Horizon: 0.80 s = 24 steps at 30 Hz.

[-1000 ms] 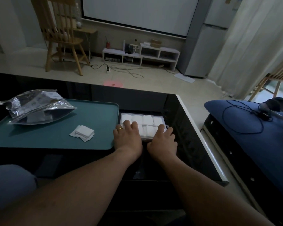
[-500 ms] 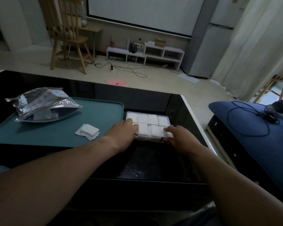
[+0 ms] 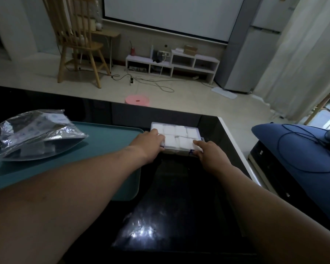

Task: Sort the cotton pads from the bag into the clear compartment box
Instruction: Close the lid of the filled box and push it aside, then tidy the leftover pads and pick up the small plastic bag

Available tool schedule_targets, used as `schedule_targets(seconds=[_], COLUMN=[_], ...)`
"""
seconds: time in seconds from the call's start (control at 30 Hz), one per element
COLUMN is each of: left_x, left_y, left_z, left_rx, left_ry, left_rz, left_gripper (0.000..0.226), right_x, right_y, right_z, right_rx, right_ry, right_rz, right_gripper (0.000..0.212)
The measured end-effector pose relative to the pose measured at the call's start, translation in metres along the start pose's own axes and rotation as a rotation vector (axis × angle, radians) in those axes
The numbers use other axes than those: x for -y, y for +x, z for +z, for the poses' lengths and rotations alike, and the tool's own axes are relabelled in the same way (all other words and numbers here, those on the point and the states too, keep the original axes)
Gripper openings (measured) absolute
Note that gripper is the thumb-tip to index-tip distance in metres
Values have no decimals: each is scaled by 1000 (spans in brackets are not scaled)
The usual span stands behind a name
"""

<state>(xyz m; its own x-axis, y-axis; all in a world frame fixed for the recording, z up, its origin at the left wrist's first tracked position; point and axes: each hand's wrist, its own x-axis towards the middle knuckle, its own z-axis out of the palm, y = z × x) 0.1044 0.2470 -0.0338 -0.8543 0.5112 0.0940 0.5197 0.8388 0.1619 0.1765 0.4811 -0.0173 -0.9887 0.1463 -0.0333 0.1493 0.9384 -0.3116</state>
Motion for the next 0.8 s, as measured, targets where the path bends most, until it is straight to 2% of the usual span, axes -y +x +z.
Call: schedule_targets(seconds=[0.23, 0.3, 0.33, 0.4, 0.47, 0.53, 0.6, 0.7, 0.8], left_x=[9, 12, 18, 28, 47, 73, 93, 119, 138], left_y=[48, 46, 39, 18, -14, -61, -103, -161, -200], left_z=[-6, -13, -18, -40, -66, -87, -93, -84, -87], left_rx=[21, 68, 77, 8, -140, -226, -221, -136, -155], left_ry=[33, 36, 19, -109, -295, -359, -372, -372, -335], left_rz=[-31, -53, -66, -75, -91, -139, -206, -280, -289], left_gripper=[24, 32, 44, 67, 65, 45, 28, 24, 21], right_x=[0, 6, 12, 22, 47, 95, 141, 205, 250], right_y=[55, 54, 48, 30, 4, -23, -39, -51, -64], right_z=[0, 0, 1, -3, -8, -6, 8, 44, 78], right_rx=[-13, 1, -21, -169, -287, -190, 9, 169, 259], right_ry=[-9, -4, -2, 1, 26, 88, 89, 50, -21], right_rz=[31, 61, 77, 77, -43, -157, -260, -345, -317], right_gripper=[52, 57, 60, 62, 48, 26, 17, 27, 63])
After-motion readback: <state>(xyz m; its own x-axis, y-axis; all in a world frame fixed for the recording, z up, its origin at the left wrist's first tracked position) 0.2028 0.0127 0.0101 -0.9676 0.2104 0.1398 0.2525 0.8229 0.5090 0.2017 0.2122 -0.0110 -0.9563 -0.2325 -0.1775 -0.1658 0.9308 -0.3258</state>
